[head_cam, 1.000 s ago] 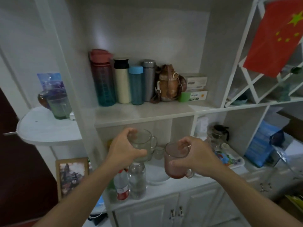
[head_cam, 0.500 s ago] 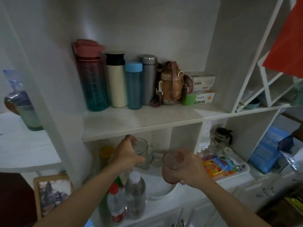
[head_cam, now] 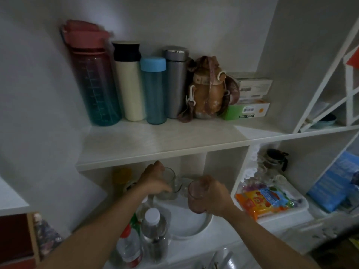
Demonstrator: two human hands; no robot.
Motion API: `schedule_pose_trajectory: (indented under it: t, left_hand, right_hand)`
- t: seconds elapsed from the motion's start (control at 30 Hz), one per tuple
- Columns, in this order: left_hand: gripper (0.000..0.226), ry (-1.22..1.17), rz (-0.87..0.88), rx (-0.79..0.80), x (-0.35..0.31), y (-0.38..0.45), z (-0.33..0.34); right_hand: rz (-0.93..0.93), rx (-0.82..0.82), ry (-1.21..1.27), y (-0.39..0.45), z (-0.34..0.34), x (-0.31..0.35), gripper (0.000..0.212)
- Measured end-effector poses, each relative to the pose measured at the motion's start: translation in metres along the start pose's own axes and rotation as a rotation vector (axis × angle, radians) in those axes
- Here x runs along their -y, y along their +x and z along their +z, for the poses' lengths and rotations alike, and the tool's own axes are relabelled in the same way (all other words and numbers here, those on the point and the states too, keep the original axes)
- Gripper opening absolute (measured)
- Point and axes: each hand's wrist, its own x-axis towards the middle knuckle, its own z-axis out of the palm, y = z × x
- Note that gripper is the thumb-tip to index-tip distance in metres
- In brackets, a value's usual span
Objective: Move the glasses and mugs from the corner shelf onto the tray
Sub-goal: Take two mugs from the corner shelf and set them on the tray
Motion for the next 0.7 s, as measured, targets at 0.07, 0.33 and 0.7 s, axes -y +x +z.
schedule_pose_trajectory:
  t: [0.07,0.33,0.7]
  left_hand:
    - [0.066,0.032,-0.014,0.025,0.002,0.009,0.003]
    - [0.079,0.240,-0.023,0.202,0.011,0.035,0.023]
    - [0.112,0.484,0.042,0.350,0.008,0.055,0.052]
  right_hand:
    - [0.007,0.047,-0.019,0.009,0.004,-0.006,0.072]
    - [0.042,0.088,-0.016,0.034,0.029,-0.027,0.075]
    - [0.066,0.123,-0.045,0.051,0.053,-0.046,0.075]
